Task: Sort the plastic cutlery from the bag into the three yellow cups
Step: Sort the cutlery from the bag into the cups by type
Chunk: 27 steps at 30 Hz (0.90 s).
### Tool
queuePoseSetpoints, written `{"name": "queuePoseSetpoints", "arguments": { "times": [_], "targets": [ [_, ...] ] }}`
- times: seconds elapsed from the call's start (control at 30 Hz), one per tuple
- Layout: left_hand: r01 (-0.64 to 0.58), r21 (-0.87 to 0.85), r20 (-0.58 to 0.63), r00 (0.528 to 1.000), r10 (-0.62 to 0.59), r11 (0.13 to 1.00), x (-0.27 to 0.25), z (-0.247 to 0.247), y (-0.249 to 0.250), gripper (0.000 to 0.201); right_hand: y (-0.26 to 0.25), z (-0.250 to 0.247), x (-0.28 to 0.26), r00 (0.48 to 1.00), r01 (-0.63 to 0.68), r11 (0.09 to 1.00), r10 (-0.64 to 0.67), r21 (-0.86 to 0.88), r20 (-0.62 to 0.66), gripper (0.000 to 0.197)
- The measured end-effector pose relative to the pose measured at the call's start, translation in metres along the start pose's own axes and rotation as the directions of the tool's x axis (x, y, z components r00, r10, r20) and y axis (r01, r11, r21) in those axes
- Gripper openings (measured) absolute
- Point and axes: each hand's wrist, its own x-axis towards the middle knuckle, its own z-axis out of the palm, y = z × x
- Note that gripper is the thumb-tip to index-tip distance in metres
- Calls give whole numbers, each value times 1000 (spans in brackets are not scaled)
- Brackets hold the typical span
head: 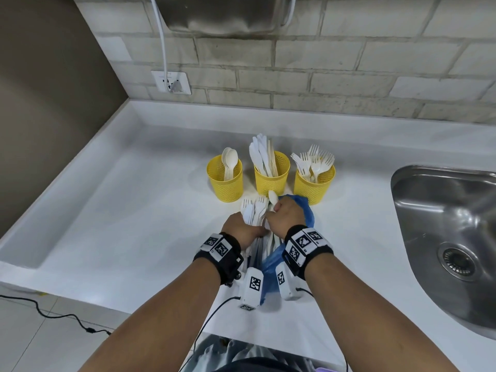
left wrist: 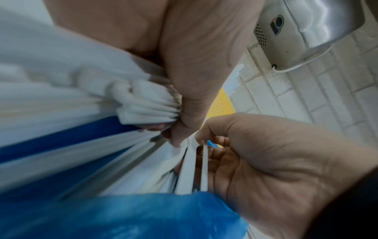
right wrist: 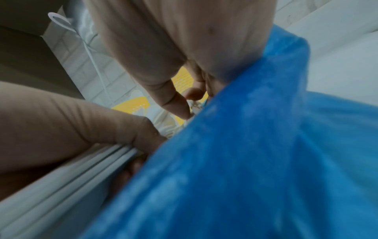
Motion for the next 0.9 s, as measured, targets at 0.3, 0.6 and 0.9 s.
{"name": "queuePoseSetpoints", "arguments": {
  "times": [0.3, 0.6, 0.9],
  "targets": [
    [-11, -55, -27, 1000, 9, 998, 0, 0, 7, 28, 22, -25, -6, 983, 91, 969, -49, 230, -180, 11],
    [-159, -228, -54, 987, 150, 961, -5, 0, 27, 37, 26, -56, -20, 919, 354, 861, -247, 365, -309, 26],
    [-89, -650, 96, 976, 198, 754, -24, 12, 57, 30, 16, -61, -30, 920, 389, 802, -311, 453, -239, 20]
  ]
}}
